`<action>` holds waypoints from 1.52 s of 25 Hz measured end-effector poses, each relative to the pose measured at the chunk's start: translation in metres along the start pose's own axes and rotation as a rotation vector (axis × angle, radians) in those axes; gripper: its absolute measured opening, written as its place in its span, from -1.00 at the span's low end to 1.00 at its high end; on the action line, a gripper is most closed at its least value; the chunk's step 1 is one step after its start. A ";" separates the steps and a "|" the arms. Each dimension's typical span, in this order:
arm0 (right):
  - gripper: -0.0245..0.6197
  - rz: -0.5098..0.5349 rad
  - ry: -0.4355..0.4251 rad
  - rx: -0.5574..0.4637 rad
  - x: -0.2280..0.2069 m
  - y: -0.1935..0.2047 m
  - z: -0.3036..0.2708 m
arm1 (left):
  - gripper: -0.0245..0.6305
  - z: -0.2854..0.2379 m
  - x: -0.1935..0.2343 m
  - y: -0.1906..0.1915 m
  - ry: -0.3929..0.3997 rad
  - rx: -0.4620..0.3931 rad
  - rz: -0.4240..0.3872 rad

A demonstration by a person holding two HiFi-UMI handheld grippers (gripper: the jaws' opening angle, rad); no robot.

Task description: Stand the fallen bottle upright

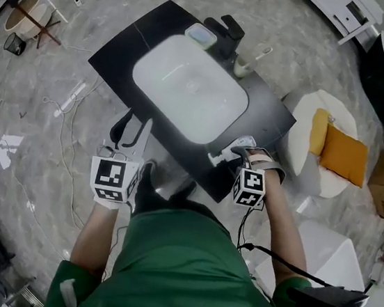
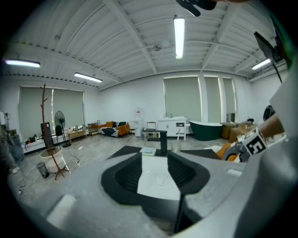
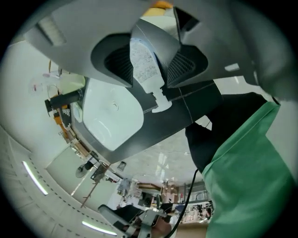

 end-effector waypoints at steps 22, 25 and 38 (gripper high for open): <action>-0.23 0.175 -0.030 0.118 -0.011 -0.002 -0.056 | -0.43 0.019 0.025 0.016 -0.060 0.069 0.045; -0.25 0.103 0.007 0.096 -0.013 -0.001 -0.050 | -0.43 0.010 0.024 0.009 -0.024 0.073 0.033; -0.28 -0.422 0.290 -0.062 -0.030 0.008 -0.005 | -0.45 -0.022 0.020 -0.029 0.156 0.079 -0.031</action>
Point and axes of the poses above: the fingertips, and each gripper's own axes: z backward along the fingers, x to its left, y out of its underside, the point moved 8 cm from there along z, backward along the fingers, and after that the axes turned 13 degrees about z, right-handed, at the moved point
